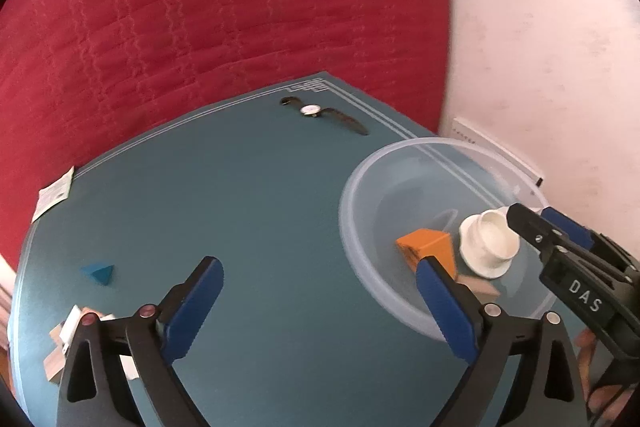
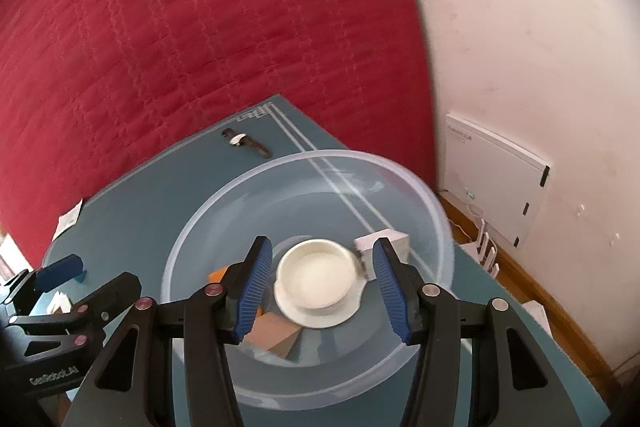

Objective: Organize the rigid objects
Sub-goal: 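Open left tool to drop the orange block while right tool releases the cup into the bowl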

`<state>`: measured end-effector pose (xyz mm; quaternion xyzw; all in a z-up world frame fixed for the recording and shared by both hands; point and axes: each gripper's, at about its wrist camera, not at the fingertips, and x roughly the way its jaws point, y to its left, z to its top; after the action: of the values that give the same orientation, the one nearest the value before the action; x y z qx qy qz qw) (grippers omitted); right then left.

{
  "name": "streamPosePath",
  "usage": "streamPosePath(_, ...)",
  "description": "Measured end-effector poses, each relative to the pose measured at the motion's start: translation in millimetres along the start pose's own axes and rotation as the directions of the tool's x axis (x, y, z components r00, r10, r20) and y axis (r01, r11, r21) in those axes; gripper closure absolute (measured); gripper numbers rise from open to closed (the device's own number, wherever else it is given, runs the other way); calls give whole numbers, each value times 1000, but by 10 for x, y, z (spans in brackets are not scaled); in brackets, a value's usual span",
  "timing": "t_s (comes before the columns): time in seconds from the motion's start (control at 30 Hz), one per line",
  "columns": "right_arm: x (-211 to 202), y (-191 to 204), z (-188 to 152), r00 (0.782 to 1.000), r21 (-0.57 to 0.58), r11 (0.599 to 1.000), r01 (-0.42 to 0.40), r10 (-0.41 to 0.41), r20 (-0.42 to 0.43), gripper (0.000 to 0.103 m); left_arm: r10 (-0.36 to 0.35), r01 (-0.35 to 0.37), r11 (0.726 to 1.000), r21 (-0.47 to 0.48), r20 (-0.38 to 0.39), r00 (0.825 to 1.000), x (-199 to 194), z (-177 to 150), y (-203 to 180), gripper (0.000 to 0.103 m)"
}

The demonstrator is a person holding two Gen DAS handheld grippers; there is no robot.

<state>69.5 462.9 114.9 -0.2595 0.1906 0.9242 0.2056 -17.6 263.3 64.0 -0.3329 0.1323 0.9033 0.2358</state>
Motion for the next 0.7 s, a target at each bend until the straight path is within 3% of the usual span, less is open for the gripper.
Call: streamPosePath(0.7,-88,800,-252,992,-164,981,-107,95,-78,49,116,-120,979,-166,-29,993,-256,-418,824,3)
